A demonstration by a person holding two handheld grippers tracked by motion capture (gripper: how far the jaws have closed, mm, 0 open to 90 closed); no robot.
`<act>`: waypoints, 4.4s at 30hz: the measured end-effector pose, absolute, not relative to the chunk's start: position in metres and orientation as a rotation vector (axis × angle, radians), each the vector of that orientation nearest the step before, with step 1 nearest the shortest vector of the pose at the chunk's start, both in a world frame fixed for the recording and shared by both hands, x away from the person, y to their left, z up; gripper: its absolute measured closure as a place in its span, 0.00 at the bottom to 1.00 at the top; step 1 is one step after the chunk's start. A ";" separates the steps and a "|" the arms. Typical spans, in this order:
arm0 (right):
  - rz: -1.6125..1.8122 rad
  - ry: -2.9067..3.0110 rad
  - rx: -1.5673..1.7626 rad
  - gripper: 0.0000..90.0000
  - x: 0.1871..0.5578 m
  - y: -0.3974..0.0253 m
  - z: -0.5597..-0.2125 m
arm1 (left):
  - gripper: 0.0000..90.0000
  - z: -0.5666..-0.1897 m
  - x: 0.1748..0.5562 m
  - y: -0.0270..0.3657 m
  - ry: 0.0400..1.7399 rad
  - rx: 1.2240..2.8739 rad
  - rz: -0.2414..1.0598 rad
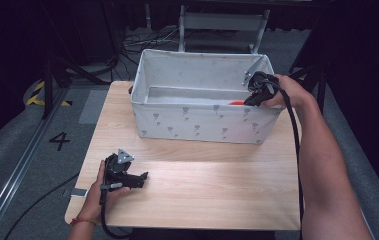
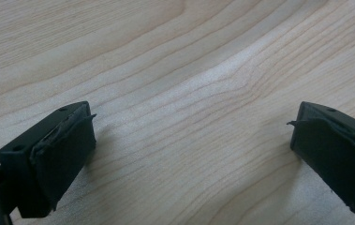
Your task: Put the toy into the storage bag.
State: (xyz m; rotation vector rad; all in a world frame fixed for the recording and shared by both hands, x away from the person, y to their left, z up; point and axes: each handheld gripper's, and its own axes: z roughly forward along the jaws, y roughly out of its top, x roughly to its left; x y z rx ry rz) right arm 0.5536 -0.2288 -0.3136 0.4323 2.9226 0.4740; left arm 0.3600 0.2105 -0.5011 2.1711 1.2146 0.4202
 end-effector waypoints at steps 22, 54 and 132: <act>0.732 2.641 0.614 0.47 0.540 -0.247 -0.298 | 0.01 -0.501 0.360 0.211 1.215 2.172 0.420; 0.866 2.308 0.832 0.30 0.484 -0.274 -0.280 | 0.01 -0.501 0.360 0.211 1.215 2.178 0.414; 0.766 2.302 0.899 0.22 0.356 -0.355 -0.434 | 0.00 -0.501 0.360 0.210 1.226 2.165 0.427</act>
